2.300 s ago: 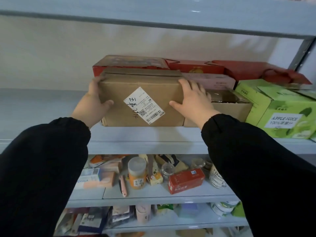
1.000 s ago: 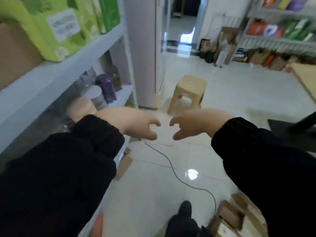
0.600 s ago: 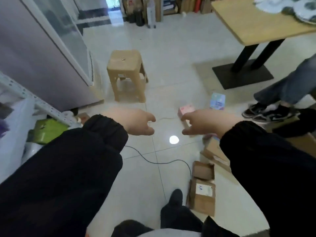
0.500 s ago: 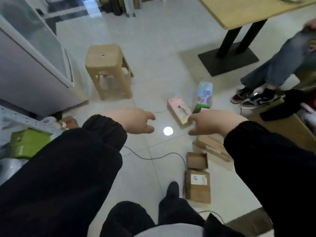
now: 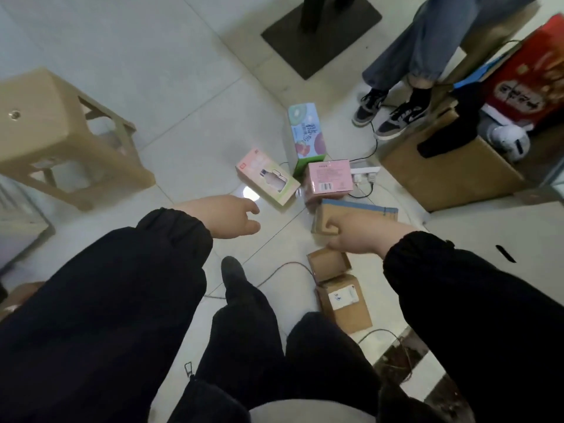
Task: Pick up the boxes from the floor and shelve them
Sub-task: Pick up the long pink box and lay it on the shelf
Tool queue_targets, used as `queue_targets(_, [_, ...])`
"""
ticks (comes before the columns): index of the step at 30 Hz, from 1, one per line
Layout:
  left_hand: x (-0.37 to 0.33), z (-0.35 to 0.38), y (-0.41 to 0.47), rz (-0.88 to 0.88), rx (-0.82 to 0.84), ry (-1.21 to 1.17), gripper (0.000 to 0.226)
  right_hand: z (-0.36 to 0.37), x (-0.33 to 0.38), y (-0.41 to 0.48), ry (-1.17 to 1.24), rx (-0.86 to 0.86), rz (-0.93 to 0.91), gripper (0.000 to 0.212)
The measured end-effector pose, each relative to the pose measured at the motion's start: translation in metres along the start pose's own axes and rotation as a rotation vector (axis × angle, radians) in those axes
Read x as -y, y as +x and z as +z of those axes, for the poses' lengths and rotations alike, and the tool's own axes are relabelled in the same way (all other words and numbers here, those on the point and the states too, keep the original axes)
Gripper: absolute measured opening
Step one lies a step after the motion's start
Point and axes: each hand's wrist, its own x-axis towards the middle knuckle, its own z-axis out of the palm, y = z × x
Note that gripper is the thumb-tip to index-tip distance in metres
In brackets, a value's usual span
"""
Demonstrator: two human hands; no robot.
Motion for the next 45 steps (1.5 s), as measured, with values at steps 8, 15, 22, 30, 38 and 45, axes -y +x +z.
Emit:
queue_targets(8, [0.067,-0.041,0.152,-0.017,0.007,-0.151,0.051,-0.014,0.017,0.166,0.439,-0.045,0.108,0.056])
queue_targets(15, [0.115,-0.023,0.281,-0.161,-0.019,-0.337,0.060,0.018,-0.008,0.319,0.793,0.024,0.181,0.062])
queue_targets(22, [0.172,0.028,0.462,-0.298,-0.244,-0.546,0.066,0.103,-0.044,0.493,1.024,0.011,0.315,0.068])
queue_targets(30, [0.227,0.054,0.672,-0.273,-0.326,-0.629,0.078,0.191,-0.063,0.646,1.384,-0.061,0.577,0.095])
queue_targets(38, [0.261,0.039,0.651,-0.179,-0.386,-0.827,0.056,0.169,-0.040,0.638,1.800,-0.133,0.591,0.052])
queue_targets(45, [0.267,-0.051,0.423,-0.264,-0.626,-1.187,0.044,0.010,0.002,0.477,1.703,-0.278,0.230,0.042])
